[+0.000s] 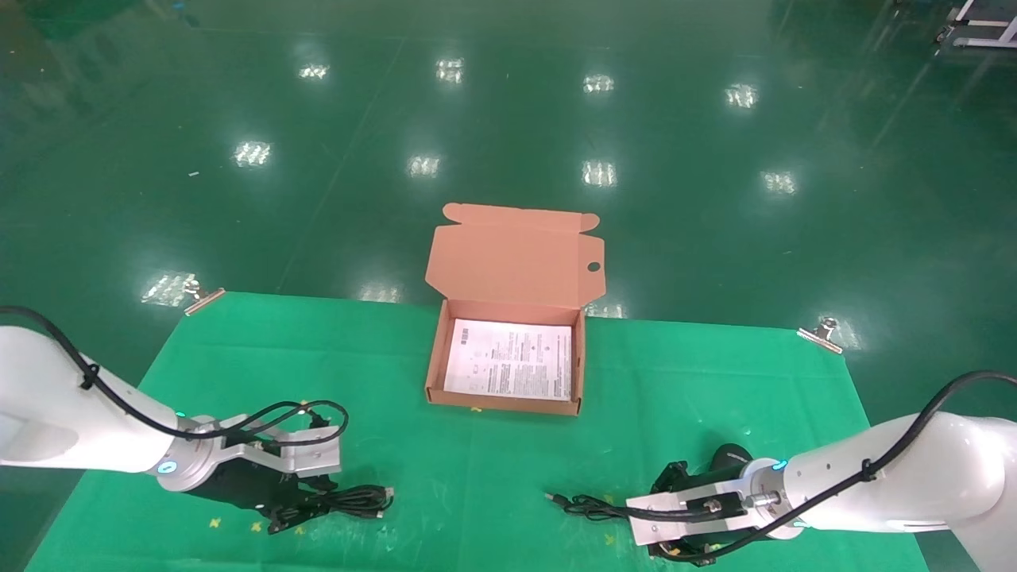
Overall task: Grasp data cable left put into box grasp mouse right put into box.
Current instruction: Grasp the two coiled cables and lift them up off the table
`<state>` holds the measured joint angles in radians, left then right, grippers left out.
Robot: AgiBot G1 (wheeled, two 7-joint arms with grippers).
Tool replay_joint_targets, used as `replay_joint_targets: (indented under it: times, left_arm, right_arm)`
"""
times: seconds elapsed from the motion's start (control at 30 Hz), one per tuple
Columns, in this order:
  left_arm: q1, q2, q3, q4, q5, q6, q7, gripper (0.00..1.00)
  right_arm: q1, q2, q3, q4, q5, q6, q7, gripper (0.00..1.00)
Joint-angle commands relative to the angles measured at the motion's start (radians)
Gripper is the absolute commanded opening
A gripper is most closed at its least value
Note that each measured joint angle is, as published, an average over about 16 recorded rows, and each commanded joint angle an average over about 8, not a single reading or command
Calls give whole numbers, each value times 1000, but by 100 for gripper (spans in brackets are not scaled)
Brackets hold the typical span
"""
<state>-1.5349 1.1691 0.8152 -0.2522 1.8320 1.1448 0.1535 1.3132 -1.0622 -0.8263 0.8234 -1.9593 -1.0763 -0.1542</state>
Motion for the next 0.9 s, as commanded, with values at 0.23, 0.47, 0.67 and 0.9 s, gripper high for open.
replay_joint_targets:
  times: [0.23, 0.47, 0.67, 0.9]
  left_arm:
    - [0, 0, 0, -1, 0, 0, 0, 0]
    - [-16, -8, 0, -17, 4, -6, 2, 0]
    - [-72, -47, -6, -106, 9, -8, -7, 0]
    - [-135, -105, -16, -305, 28, -26, -66, 0]
  right_arm:
    - [0, 1, 0, 0, 0, -1, 1, 0]
    - [22, 46, 32, 27, 29, -7, 44, 0]
    - [75, 136, 101, 133, 67, 9, 129, 0]
    - [176, 144, 156, 222, 71, 54, 194, 0]
